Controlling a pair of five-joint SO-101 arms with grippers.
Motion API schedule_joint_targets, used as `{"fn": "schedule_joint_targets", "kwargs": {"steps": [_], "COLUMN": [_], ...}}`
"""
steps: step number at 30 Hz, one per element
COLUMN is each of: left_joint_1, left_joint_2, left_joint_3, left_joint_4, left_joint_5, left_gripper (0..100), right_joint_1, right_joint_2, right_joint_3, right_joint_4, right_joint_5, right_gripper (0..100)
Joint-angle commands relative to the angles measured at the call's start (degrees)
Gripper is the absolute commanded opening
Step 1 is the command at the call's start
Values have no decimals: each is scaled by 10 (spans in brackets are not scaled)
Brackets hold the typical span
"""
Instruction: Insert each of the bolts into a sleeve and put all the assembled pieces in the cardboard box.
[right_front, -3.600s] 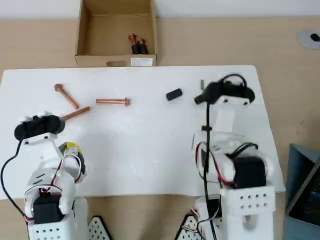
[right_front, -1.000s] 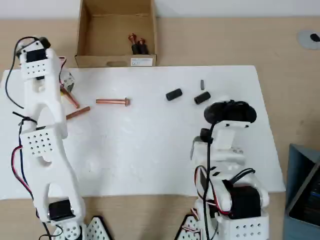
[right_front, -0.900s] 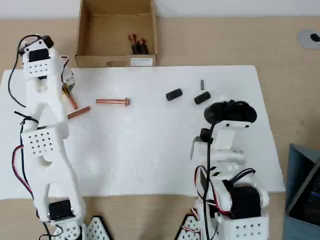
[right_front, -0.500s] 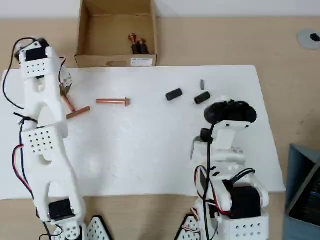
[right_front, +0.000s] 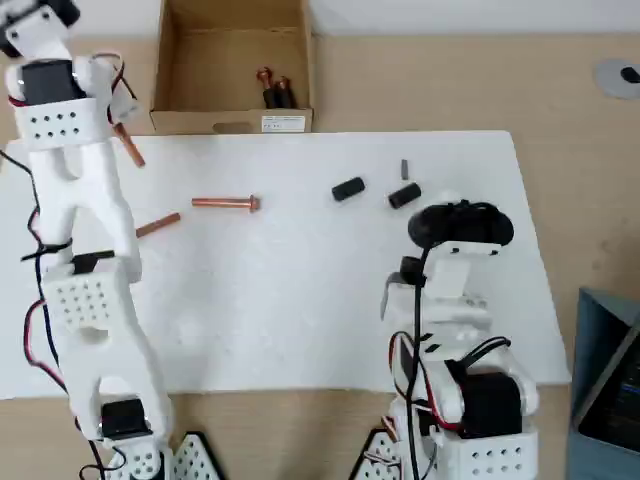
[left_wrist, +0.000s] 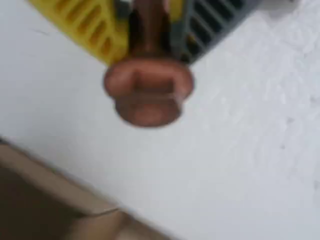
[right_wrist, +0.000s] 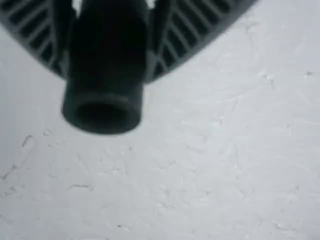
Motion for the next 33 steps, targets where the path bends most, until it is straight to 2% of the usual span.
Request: {"fn": "schedule_joint_targets", "kwargs": {"steps": [1, 16, 23, 28, 33], "left_joint_1": [22, 54, 55, 65, 69], "left_joint_2": [-136, -549, -687, -780, -912], "left_joint_3": [35, 435, 585, 738, 915], "left_joint_4": [4, 3, 0, -58, -159], "left_joint_5": [-6, -53, -57, -84, -84], "left_gripper": [1, 1, 1, 1, 1], "right_joint_1": [-10, -13, -33, -87, -136], "right_joint_2": [-5, -5, -6, -6, -6], "right_joint_3": [-28, -16, 15, 34, 50], "right_joint_4": [5, 2, -70, -124, -168], "right_joint_5": [18, 33, 53, 62, 62], "right_gripper": [9, 9, 9, 9, 9]}}
